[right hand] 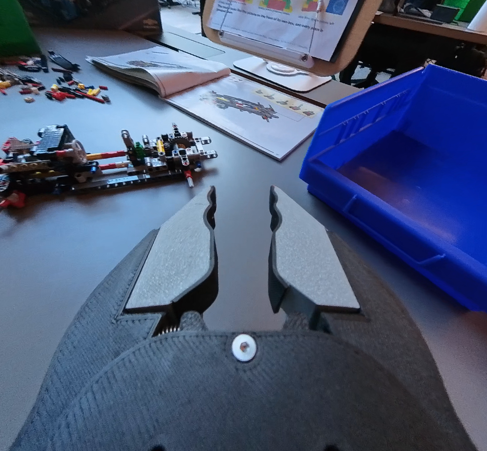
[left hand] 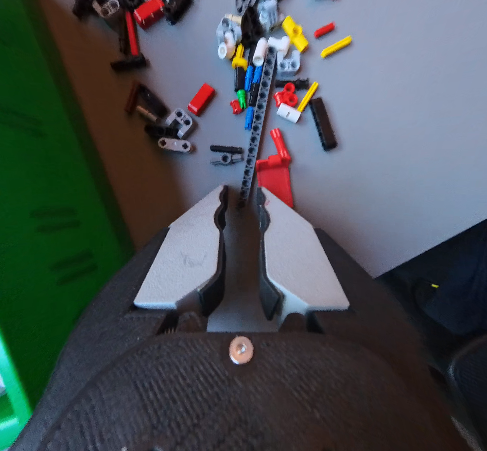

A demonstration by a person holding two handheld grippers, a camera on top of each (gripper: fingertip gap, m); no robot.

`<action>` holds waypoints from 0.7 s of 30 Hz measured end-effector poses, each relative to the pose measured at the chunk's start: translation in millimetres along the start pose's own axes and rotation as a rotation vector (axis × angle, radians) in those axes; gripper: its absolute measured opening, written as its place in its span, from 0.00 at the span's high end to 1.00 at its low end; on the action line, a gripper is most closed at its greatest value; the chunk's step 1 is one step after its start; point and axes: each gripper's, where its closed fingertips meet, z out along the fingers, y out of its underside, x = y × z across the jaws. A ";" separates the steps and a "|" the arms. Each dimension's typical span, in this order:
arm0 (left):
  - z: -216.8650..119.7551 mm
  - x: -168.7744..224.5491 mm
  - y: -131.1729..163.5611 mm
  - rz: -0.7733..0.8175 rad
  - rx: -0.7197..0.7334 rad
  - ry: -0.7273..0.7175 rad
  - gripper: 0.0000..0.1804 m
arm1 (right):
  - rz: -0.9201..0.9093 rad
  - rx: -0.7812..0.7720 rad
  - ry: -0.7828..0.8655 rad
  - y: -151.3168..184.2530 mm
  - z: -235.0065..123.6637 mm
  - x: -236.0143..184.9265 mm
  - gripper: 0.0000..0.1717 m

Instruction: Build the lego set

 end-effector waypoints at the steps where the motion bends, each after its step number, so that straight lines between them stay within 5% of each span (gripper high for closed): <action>1: -0.3 1.2 -2.6 0.000 0.017 0.000 0.90 | -0.003 0.006 -0.010 -1.1 -1.2 -3.1 0.78; 7: 2.1 7.7 1.6 0.027 0.002 -0.029 0.96 | -0.038 0.072 -0.087 -19.7 -10.5 -38.6 0.79; 12: -19.9 5.1 -14.8 0.115 0.056 -0.204 0.97 | -0.069 0.047 -0.350 -34.0 0.1 -145.5 0.77; 15: -40.4 0.0 -29.8 0.170 0.110 -0.345 0.97 | -0.123 -0.092 -0.338 -14.9 20.0 -178.7 0.70; 21: -67.0 21.4 -60.0 0.261 0.271 -0.477 0.97 | -0.120 -0.108 -0.254 -37.5 36.4 -216.6 0.55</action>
